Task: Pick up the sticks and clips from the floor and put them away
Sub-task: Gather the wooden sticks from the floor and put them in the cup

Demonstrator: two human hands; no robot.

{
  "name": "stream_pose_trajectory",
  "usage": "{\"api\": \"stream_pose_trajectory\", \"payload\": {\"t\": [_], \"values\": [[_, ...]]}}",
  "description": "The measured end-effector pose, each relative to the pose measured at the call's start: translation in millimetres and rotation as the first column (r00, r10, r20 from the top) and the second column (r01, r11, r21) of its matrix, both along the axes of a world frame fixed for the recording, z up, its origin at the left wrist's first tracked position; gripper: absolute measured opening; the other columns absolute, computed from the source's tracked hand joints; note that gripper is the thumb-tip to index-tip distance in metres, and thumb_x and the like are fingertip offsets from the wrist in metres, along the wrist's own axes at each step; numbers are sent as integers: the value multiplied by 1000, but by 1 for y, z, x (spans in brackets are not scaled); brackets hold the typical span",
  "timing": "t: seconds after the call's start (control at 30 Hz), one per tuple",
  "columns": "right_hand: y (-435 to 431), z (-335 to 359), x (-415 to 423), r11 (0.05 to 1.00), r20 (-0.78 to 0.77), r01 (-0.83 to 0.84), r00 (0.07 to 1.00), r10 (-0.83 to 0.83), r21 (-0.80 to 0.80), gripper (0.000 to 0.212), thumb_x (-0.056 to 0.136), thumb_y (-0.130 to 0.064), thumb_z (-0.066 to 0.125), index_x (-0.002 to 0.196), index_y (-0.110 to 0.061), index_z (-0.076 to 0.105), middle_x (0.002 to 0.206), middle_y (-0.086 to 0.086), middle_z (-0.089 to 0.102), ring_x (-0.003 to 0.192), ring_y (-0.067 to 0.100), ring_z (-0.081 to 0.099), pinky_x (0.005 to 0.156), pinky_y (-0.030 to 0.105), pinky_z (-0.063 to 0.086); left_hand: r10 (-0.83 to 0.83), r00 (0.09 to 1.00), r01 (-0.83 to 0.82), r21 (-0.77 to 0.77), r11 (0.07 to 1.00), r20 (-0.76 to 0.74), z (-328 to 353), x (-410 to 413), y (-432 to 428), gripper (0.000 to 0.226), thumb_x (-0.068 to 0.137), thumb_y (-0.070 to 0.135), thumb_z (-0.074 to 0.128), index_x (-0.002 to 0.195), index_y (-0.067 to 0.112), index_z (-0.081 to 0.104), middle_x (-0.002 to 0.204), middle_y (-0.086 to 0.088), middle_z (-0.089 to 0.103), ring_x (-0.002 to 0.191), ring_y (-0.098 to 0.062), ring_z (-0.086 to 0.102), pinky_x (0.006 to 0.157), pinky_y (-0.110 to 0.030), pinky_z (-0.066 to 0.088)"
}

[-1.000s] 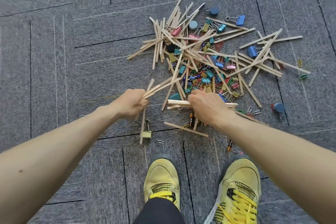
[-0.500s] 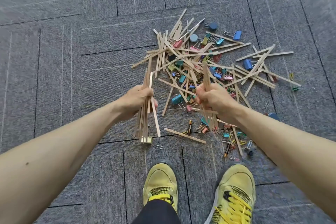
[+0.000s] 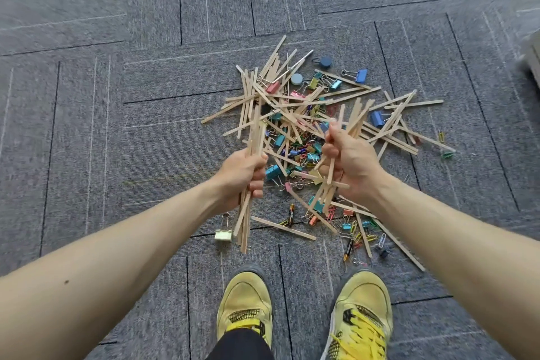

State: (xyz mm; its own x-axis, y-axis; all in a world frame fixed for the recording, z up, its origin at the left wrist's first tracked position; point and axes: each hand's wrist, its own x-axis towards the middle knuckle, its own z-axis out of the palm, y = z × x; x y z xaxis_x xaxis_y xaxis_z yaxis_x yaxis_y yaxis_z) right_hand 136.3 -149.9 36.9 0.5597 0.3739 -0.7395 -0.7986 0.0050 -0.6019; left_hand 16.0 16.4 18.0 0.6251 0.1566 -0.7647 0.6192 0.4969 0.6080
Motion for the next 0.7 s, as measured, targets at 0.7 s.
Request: {"api": "stream_pose_trajectory", "payload": {"t": [0.7], "values": [[-54, -19, 17, 987, 53, -50, 997, 58, -152, 47, 98, -33, 54, 54, -16, 47, 95, 18, 73, 48, 17, 45, 49, 30, 43, -333, 940, 334, 389, 859, -70, -27, 14, -49, 25, 98, 37, 50, 100, 13, 58, 66, 1, 49, 52, -10, 37, 50, -28, 37]]}}
